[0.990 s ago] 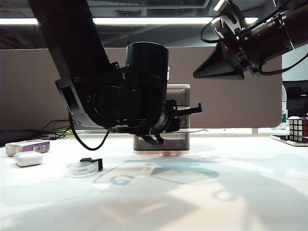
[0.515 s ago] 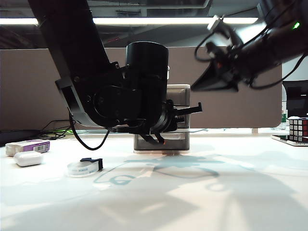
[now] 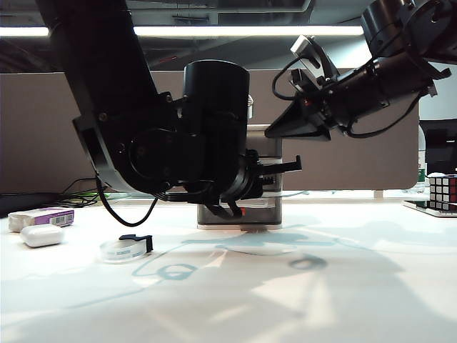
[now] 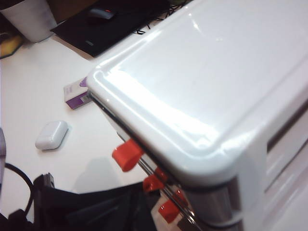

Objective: Open the second layer of the drawer on the table, pick up the transparent tape on the table and put it in, and finally close the drawer.

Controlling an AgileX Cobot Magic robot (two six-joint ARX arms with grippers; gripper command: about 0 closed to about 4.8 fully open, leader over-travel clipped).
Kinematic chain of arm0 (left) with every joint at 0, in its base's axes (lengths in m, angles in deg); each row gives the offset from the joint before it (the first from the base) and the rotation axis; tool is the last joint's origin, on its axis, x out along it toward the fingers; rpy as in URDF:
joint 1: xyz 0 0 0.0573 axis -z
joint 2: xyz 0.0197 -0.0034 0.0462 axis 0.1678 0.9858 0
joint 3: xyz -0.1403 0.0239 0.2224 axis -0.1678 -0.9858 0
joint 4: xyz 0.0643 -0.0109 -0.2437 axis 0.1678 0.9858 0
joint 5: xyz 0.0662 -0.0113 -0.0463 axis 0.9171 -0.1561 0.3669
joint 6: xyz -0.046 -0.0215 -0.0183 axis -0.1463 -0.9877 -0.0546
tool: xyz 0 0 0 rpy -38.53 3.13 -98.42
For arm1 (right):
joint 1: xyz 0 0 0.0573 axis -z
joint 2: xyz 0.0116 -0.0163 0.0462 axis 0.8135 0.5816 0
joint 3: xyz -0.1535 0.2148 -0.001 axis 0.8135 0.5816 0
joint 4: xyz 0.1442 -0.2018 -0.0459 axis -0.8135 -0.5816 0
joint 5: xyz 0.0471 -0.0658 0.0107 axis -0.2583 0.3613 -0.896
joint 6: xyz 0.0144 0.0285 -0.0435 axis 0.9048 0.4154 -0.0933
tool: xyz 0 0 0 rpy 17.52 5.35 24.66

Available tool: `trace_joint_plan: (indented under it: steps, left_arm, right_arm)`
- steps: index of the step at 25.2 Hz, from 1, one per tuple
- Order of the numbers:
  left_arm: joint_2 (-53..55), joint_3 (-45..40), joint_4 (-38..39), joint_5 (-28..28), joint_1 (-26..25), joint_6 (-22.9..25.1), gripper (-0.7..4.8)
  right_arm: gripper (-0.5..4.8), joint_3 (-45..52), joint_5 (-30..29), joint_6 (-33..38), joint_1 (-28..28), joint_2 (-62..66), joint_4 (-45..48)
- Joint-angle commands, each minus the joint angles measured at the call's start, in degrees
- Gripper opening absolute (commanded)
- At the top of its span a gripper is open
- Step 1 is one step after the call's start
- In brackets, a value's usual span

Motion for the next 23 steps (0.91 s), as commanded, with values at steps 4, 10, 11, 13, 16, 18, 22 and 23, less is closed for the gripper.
trace_joint_plan:
  steps: [4,10,11,13,16,18,22,23]
  left_arm:
    - [-0.1,-0.2,0.2,-0.4,1.5,0.1,-0.06]
    - [-0.1,-0.5,-0.2,-0.3,1.5,0.1,-0.06]
    - [-0.1,-0.5,-0.2,-0.3,1.5,0.1,-0.06]
    - [-0.1,-0.5,-0.2,-0.4,1.5,0.1,-0.06]
    - [-0.1,-0.5,-0.2,-0.4,1.7,0.1,-0.06]
    - [-0.1,-0.5,-0.2,-0.4,1.8,0.1,-0.06]
    - [-0.1,-0.5,-0.1,-0.3,2.4,0.3,-0.06]
    - [-0.1,-0.5,-0.1,-0.3,2.6,0.3,-0.06]
  right_arm:
    - [-0.05,-1.0,-1.0,-0.2,0.0,-0.1,1.1]
    - [-0.05,-1.0,-0.6,-0.9,0.0,0.0,1.2]
    - [-0.05,-1.0,-0.8,-0.9,0.0,0.0,0.9]
    - [-0.05,-1.0,-0.8,-1.2,0.0,0.2,0.7]
    - [-0.05,-1.4,-0.6,-1.2,0.0,2.2,2.0]
    - [-0.05,-2.2,-0.8,-1.1,0.0,3.6,1.8]
    - [-0.05,-3.4,-0.8,-1.0,-0.1,5.0,2.4]
    - [-0.05,-3.9,-0.8,-1.0,-0.1,5.0,2.4]
